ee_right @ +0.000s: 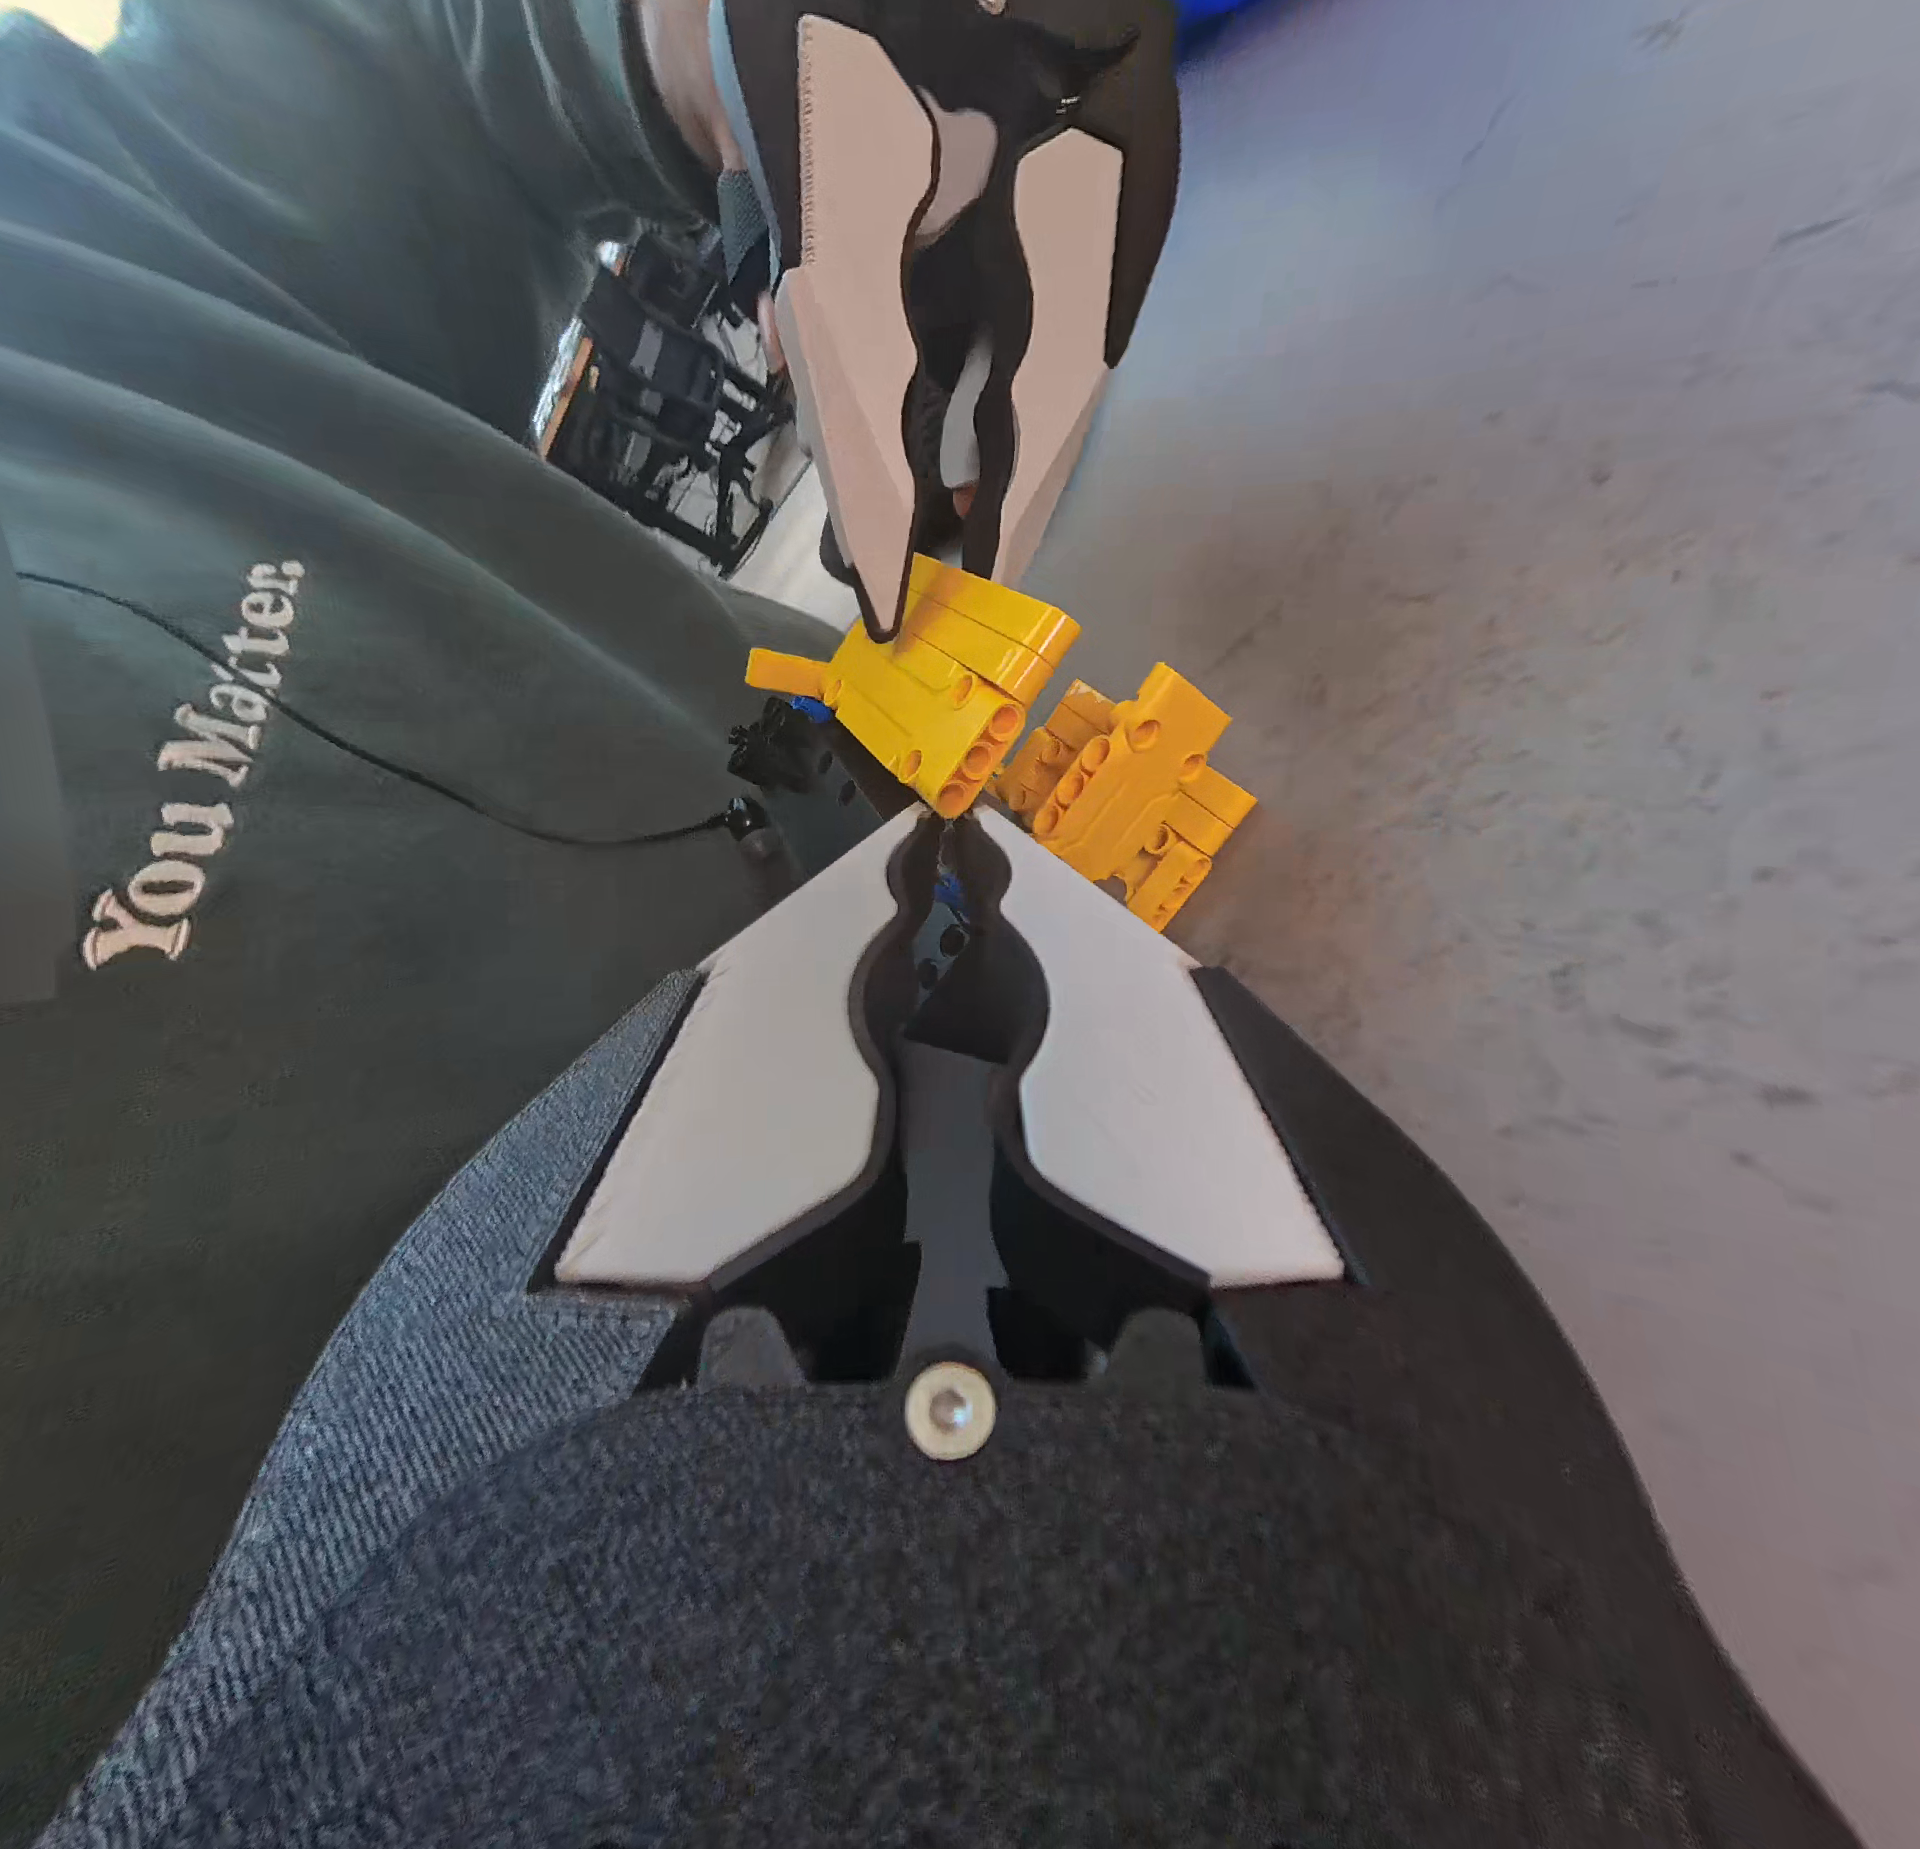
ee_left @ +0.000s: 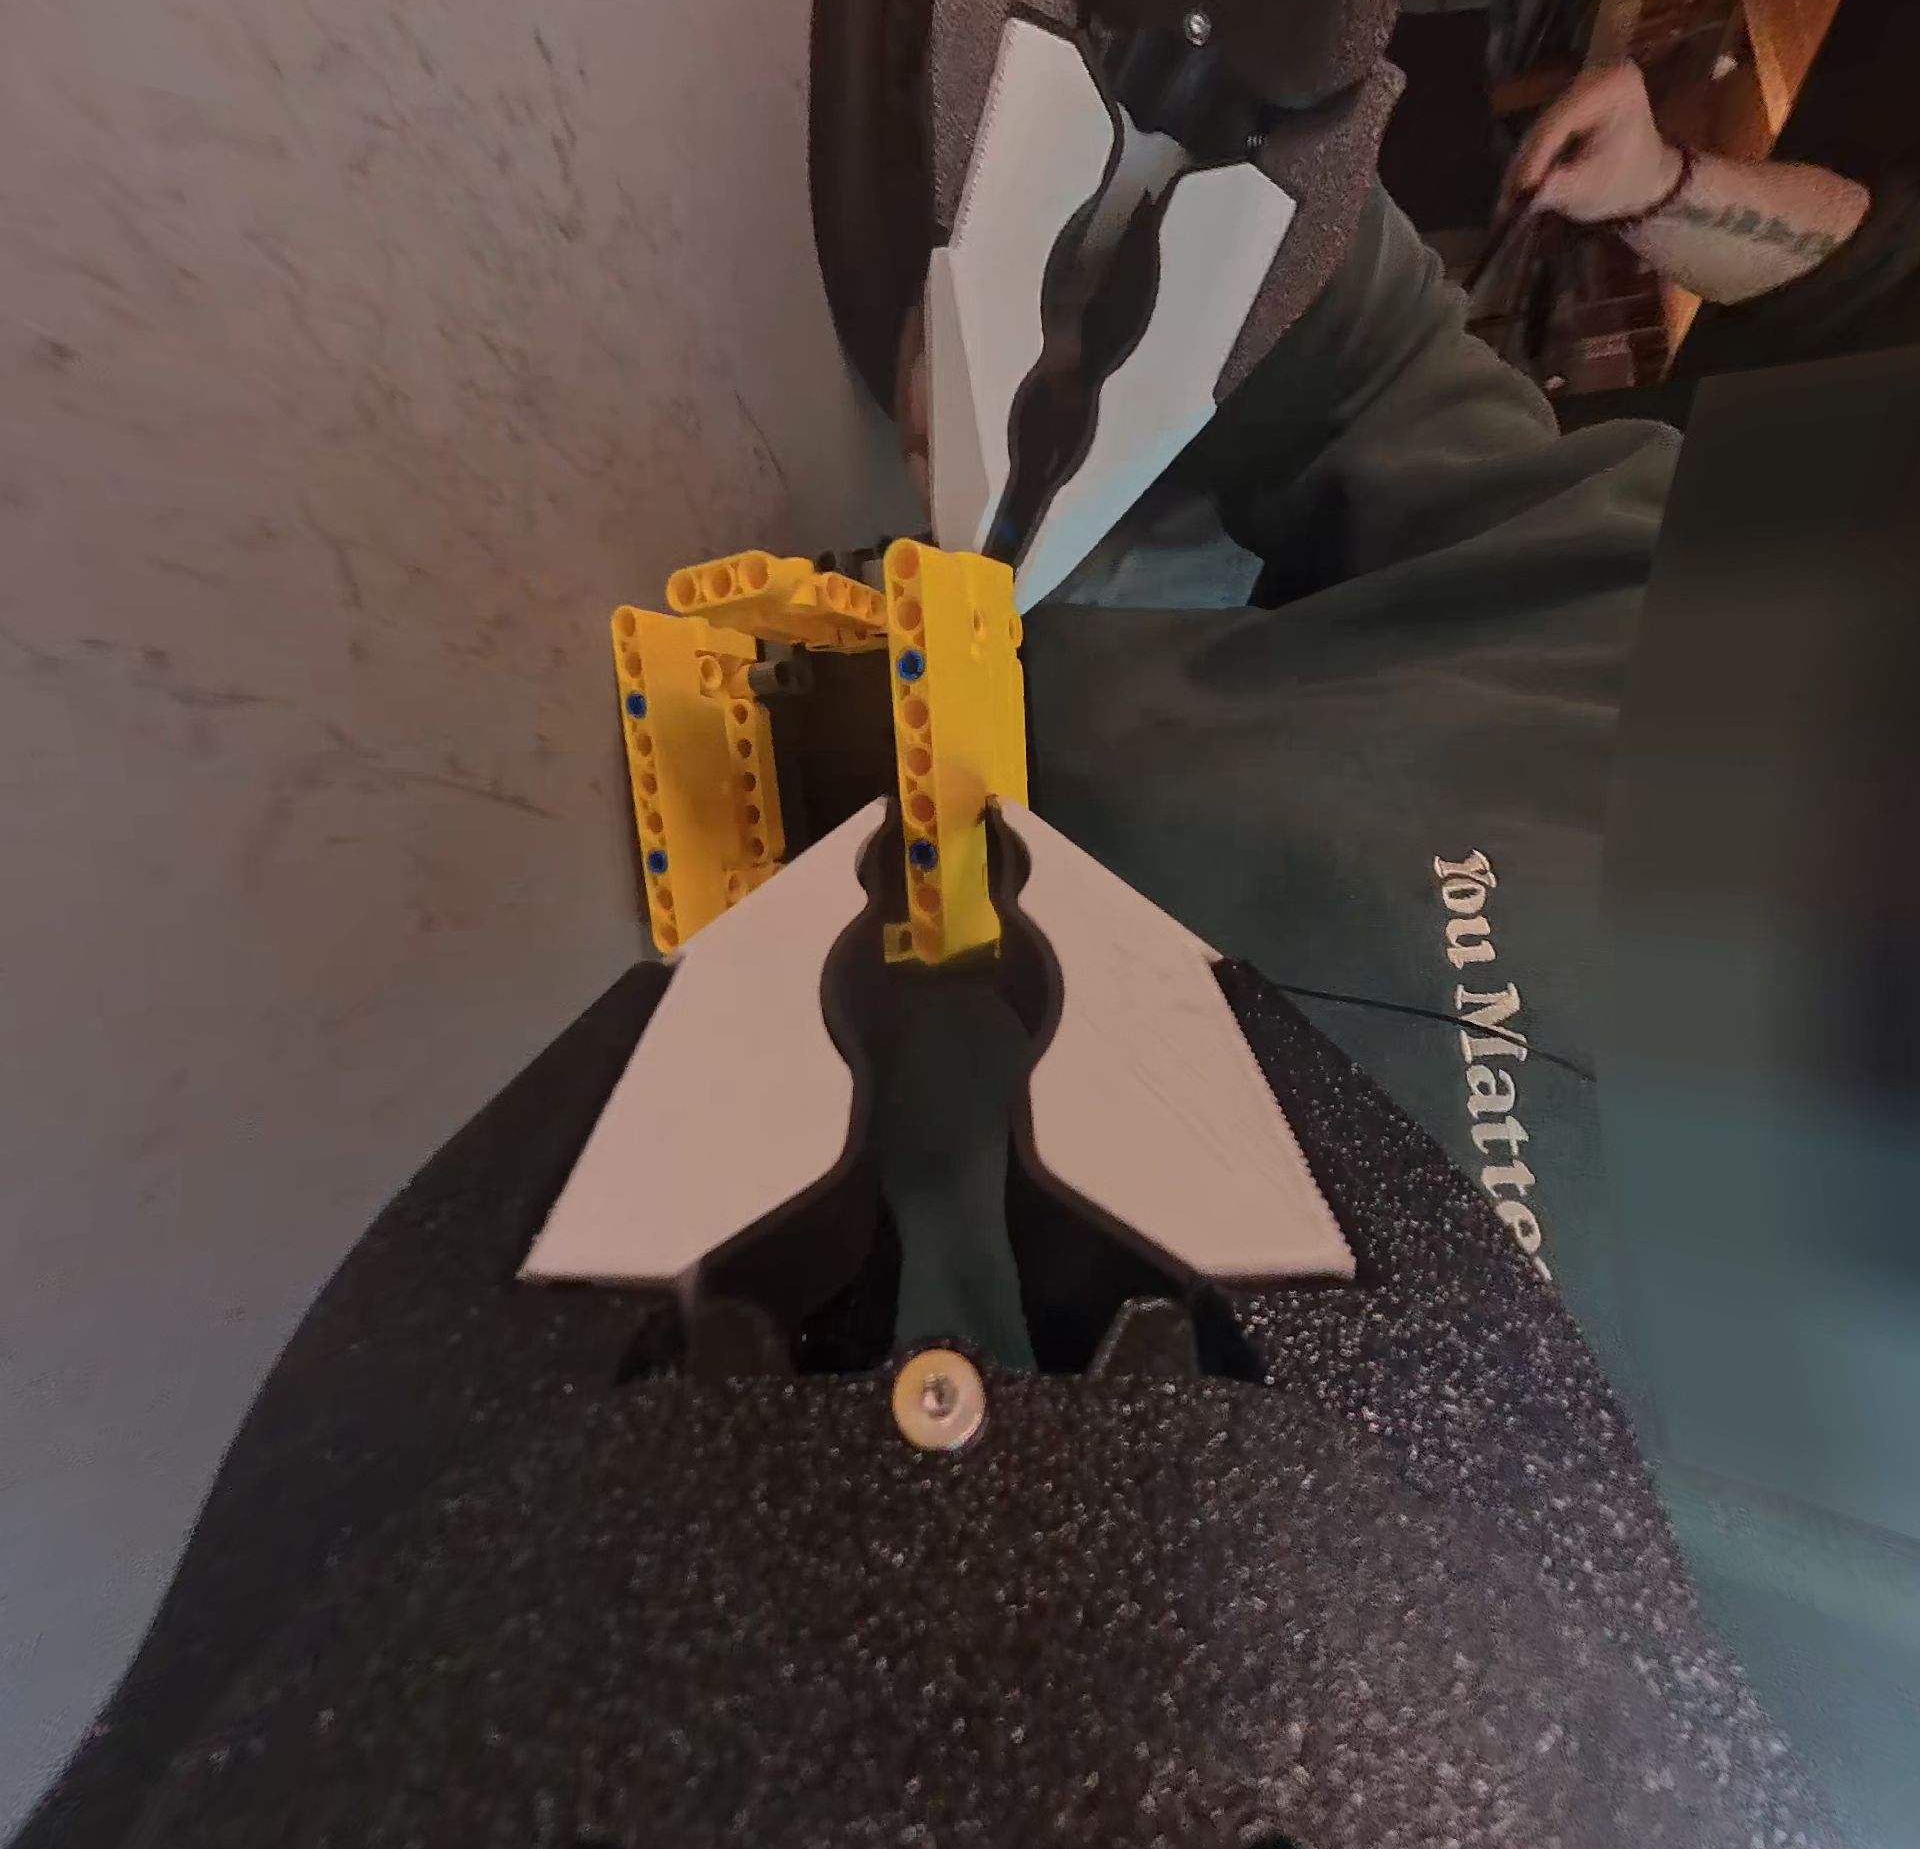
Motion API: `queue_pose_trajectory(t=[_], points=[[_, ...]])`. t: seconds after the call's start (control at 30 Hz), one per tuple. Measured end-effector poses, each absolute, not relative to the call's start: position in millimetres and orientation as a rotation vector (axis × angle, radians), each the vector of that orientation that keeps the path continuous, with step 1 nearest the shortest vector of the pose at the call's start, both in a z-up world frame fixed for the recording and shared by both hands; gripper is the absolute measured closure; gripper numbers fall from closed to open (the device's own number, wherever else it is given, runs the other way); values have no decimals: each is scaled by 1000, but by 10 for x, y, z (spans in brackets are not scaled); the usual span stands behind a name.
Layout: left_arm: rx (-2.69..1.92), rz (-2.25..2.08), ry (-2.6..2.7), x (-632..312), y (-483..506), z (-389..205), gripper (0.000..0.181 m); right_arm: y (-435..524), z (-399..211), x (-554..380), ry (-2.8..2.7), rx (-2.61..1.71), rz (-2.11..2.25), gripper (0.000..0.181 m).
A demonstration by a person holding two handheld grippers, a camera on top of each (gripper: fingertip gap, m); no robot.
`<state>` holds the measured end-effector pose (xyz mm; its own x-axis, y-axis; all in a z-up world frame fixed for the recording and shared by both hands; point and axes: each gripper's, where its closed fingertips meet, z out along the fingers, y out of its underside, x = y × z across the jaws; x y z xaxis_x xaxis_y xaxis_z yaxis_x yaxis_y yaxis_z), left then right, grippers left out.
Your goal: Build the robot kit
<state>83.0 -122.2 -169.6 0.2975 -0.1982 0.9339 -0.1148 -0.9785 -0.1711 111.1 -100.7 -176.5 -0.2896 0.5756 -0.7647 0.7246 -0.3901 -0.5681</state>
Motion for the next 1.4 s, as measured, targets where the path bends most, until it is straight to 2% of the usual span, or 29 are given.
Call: queue_pose_trajectory(t=[0.13,0.27,0.4,0.53,0.63,0.7,0.87,1.07,1.23,1.4], points=[[-2362,-1956,268,945,-1281,-1670,163,-1049,-1769,1123,1803,1661,-1726,179],[-2249,-2052,215,987,-1285,-1635,174,-1053,-1772,1089,1972,1597,-1683,178],[-2180,-2007,88,945,-1211,-1633,175,-921,-1754,1007,2124,1708,-1649,173],[-2133,-1986,3,930,-1216,-1642,174,-915,-1532,1125,2274,1724,-1648,141],[-2089,-2026,-58,922,-1246,-1644,175,-840,-1741,1294,2635,1737,-1344,125],[-2070,-2050,-74,936,-1272,-1643,175,-863,-1875,1294,2757,1713,-1252,125],[-2027,-2079,-112,979,-1300,-1630,175,-948,-2023,1233,2899,1562,-1235,144],[-1959,-2070,-215,923,-1292,-1627,174,-901,-2034,1130,3012,1429,-1273,146],[-1959,-2016,-259,904,-1305,-1632,174,-907,-2032,1121,2928,1499,-1311,148],[-2003,-1996,-274,903,-1334,-1664,176,-853,-1678,1126,2844,1595,-1482,144]])
